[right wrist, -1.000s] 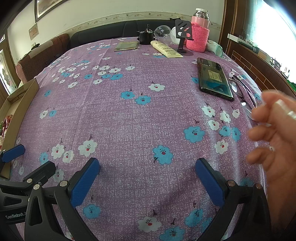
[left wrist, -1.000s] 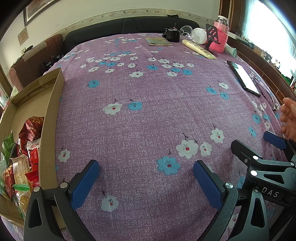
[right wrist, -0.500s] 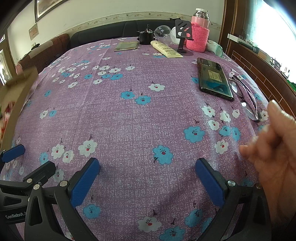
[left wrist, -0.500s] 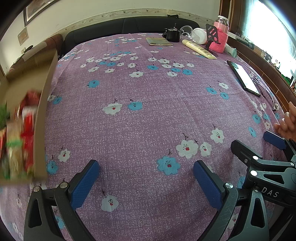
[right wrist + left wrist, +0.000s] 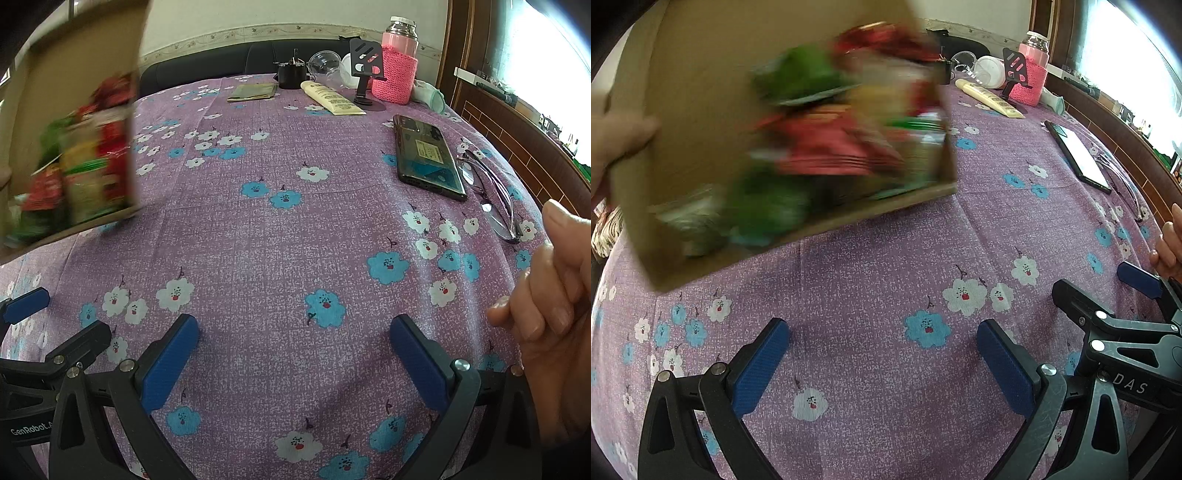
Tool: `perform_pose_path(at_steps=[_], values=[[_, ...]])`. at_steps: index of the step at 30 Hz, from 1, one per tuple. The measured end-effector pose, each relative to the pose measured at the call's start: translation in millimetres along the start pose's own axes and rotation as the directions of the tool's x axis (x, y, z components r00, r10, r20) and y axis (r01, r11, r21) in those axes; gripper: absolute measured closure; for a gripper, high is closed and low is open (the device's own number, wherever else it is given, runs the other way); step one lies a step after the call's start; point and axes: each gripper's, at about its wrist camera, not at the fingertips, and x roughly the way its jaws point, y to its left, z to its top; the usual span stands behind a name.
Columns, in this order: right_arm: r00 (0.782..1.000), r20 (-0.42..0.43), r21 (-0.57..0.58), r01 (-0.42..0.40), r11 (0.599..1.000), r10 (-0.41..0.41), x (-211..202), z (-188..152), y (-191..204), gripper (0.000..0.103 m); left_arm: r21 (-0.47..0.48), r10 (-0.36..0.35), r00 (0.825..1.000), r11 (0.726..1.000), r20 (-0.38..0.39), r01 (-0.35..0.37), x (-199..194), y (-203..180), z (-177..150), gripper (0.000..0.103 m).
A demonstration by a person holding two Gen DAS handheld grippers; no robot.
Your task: Organize snacks
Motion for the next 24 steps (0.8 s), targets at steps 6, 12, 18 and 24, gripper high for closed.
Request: perform_pose_path(at_steps=[6,12,18,24], values=[[1.000,0.000,0.000,0.000,1.000,0.000,0.2,0.3,0.5,0.000,0.000,0.000,1.000,1.000,0.000,0.000,0.0,0.0,0.0,0.001],[1.000,0.000,0.000,0.000,1.000,0.000,-0.5,0.4,0.5,0.000,0.000,0.000,1.000,1.000,0.000,0.000,-0.8,-0.8,-0.1,0.001],[1.000,0.000,0.001,0.000,1.000,0.000,-1.5,-0.1,-0.2,0.000,0.001,0.001,1.000,1.000,0.000,-0.001,-1.7,-0.9,-0.1,0.001],[1.000,0.000,0.001,0.000,1.000,0.000,-0.3,0.9,-2.0,0.000,0.001,0.001,1.000,1.000,0.000,-0.001,-1.4,1.2,0.9,0.001]])
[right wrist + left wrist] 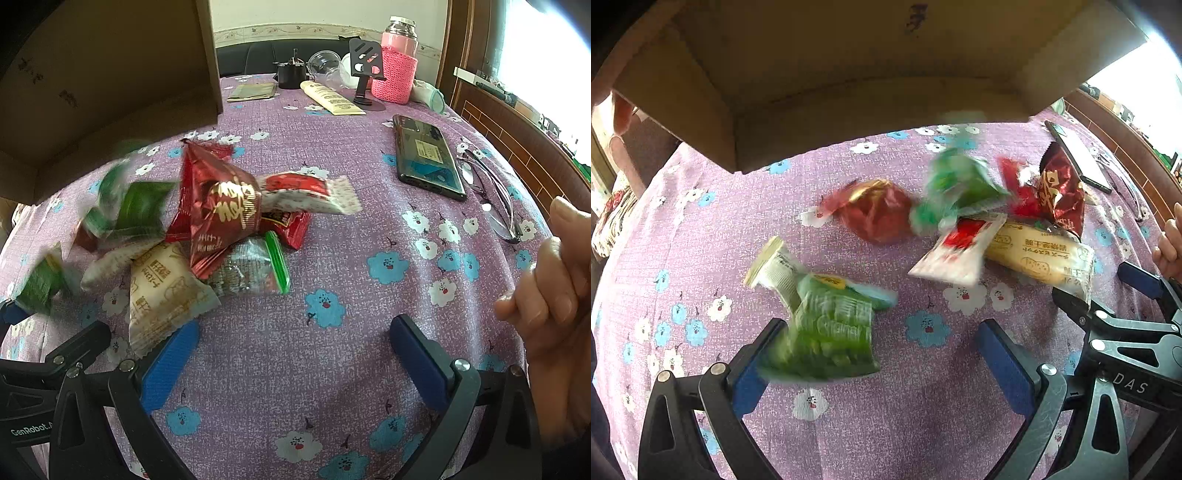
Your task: Organize snacks
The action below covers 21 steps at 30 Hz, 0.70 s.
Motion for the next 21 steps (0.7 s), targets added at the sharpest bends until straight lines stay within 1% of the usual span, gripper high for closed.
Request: perform_pose_path(at_steps=[21], values=[[1.000,0.001,0.000,0.000,1.000,0.000,0.1,-1.9,0.1,0.000,0.000,0.000,1.000,1.000,0.000,0.000,0.6,-0.2,0.2,0.001]])
